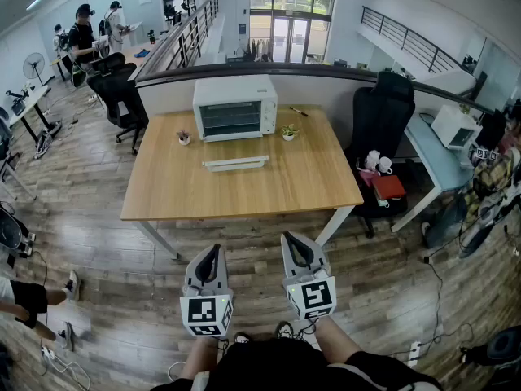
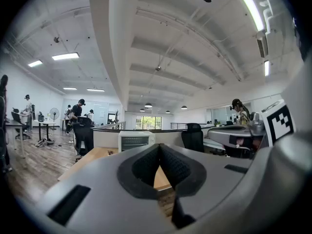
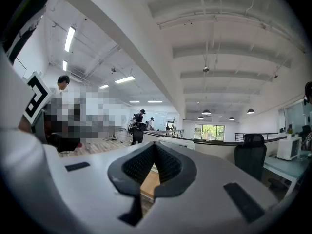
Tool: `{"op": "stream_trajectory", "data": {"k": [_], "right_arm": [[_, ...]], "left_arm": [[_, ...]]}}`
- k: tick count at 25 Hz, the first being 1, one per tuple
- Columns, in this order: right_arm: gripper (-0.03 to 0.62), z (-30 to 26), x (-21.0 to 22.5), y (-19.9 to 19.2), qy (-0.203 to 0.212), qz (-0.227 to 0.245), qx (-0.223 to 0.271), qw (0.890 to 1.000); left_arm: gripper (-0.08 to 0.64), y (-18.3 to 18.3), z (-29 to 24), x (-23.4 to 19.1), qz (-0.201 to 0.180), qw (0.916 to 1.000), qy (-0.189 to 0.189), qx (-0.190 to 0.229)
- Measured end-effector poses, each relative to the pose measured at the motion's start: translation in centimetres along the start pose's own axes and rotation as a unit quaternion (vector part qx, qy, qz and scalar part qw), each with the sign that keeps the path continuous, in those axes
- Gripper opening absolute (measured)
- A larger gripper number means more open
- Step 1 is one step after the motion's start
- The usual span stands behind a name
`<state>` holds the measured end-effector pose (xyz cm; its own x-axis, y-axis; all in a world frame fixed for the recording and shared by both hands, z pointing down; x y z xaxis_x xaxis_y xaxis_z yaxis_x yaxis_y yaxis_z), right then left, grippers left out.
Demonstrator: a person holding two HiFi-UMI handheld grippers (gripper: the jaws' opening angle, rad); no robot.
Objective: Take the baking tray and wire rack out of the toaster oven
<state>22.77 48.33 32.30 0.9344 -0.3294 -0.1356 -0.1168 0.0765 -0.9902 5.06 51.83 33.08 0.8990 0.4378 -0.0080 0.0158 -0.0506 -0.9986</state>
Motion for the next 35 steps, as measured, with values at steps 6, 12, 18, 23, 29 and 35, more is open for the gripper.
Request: {"op": "stream_trajectory", "data": {"k": [6,12,18,23,29,35], "right_arm": [[0.009,0.0,-2.2,-0.9,0.021,-0.057,0.000,0.998],[0.232,0.0,-4.1,-3.2,0.026,-0.106,-0.037,0.993],[0.273,-0.2,-5.5,-5.1,0.028,-0.089,-0.065,0.993],[0.281,-2.0,-5.0,-5.7,0.021,-0.088,-0.071,0.993],[0.281,-6.6,-3.3,-6.8,0.026,-0.092,-0.071,0.993],[0.281,-15.3,-0.4,-7.3,0.031,-0.105,-0.063,0.992]], "left_arm": [[0.026,-1.5,1.2,-1.5,0.018,0.9995,-0.022,0.014],[0.240,-3.8,2.5,-3.5,0.044,0.9975,-0.054,-0.014],[0.265,-6.2,3.8,-6.1,0.078,0.9957,-0.043,-0.026],[0.265,-6.3,2.4,-7.9,0.082,0.9956,-0.038,-0.026],[0.265,-6.7,-2.3,-9.7,0.084,0.9951,-0.041,-0.031],[0.265,-6.2,-10.1,-14.0,0.097,0.9941,-0.036,-0.032]]}}
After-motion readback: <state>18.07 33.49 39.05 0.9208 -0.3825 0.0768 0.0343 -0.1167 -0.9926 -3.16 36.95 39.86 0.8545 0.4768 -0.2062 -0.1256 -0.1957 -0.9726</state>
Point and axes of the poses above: the fingertips, and each gripper's own axes: z backward along the fingers, x to its right, y out of its top, the point moved 4 cm from there along z, backward along the fingers, and after that the axes turned 12 degrees about -y, right-handed, at the moved point
